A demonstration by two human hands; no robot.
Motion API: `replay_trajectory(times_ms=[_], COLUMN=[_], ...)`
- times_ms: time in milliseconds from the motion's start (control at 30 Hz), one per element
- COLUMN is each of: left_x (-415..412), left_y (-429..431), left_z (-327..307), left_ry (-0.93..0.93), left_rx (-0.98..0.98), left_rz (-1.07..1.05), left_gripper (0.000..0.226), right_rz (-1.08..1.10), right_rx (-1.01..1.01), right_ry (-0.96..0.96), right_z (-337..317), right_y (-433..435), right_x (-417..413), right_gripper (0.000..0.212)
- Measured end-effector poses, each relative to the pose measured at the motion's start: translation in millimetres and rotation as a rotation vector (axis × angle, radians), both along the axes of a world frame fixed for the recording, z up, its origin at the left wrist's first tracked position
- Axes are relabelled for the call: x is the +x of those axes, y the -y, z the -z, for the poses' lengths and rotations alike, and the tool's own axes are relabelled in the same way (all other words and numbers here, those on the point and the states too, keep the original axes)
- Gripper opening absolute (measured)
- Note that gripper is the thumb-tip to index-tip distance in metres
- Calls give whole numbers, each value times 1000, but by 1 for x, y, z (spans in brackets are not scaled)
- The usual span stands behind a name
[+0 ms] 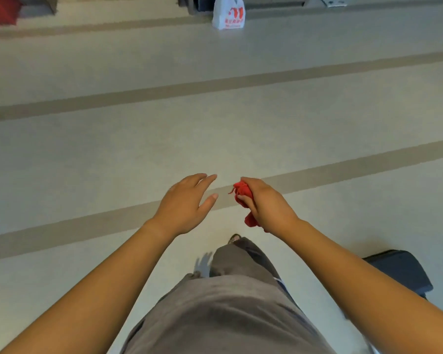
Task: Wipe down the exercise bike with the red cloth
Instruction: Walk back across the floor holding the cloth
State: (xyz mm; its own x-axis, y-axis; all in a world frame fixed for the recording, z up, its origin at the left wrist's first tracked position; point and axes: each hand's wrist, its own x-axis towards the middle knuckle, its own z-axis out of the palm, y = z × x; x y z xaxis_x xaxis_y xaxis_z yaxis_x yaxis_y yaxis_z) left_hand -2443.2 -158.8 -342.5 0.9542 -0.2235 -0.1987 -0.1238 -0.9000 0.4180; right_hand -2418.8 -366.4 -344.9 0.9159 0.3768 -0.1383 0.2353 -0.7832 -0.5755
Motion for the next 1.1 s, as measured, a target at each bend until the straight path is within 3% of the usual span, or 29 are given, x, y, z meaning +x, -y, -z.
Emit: replay_trajectory(times_ms=[233,467,633,733,867,1000,1100], left_x=[205,406,519,598,716,834,921], left_y=[7,5,-18,-33,-57,-73,-75], left_z=[18,3,2,10,15,6,3], left_ry=[-18,-28,-23,-11,-2,44,18], left_rx=[50,80,19,34,37,59,93], left_rz=[118,138,49,23,15,130,208], left_gripper=[53,53,53,54,54,54,55], right_rz=[46,84,314,384,399,378,271], right_rx=[-45,-16,284,328,344,332,140], right_ry=[41,-58,-452,-539,-517,-409,-180], right_z=[18,11,4,7,7,0,1], right_y=[-2,6,-14,-34,-62,-75,-79], right_x=[193,387,505,587,702,799,876], right_gripper=[41,41,36,33,19,20,35])
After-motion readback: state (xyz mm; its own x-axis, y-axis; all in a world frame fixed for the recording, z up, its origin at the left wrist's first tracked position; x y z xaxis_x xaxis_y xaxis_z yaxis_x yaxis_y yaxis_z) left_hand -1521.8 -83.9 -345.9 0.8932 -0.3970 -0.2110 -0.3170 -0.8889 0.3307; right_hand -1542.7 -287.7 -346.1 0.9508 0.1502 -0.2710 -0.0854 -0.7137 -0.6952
